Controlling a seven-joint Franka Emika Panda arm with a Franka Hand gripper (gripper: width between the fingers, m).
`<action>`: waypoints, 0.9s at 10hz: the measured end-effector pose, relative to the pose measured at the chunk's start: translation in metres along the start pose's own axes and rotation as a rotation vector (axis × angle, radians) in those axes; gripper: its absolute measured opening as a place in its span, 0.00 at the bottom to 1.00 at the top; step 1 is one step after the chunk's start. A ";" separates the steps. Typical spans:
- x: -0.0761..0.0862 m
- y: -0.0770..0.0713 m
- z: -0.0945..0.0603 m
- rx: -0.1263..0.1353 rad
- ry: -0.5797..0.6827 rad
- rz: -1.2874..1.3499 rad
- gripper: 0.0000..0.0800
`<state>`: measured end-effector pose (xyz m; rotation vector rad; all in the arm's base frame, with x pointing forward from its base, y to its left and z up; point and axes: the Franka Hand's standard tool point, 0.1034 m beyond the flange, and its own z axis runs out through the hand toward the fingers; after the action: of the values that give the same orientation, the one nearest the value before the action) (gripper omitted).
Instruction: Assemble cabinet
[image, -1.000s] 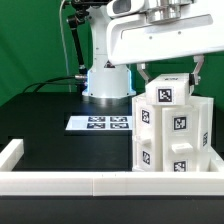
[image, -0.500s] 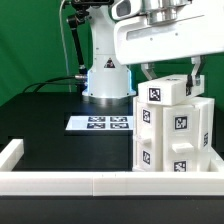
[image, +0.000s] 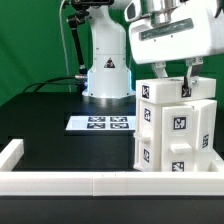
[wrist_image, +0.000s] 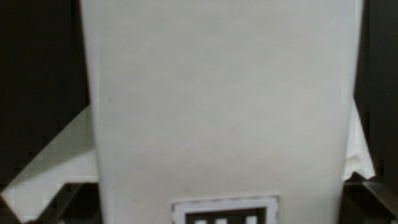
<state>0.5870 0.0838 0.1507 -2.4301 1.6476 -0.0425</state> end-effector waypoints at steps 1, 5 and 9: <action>0.000 0.000 0.000 0.003 -0.006 0.075 0.70; -0.003 -0.001 0.001 0.007 -0.023 0.309 0.70; -0.009 -0.004 0.001 0.014 -0.035 0.657 0.70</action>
Offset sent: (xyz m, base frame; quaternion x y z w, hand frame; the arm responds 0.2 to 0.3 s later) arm 0.0000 0.0000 0.0000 0.0000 0.0000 0.1938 0.9810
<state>0.5869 0.0940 0.1513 -1.7525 2.3178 0.0865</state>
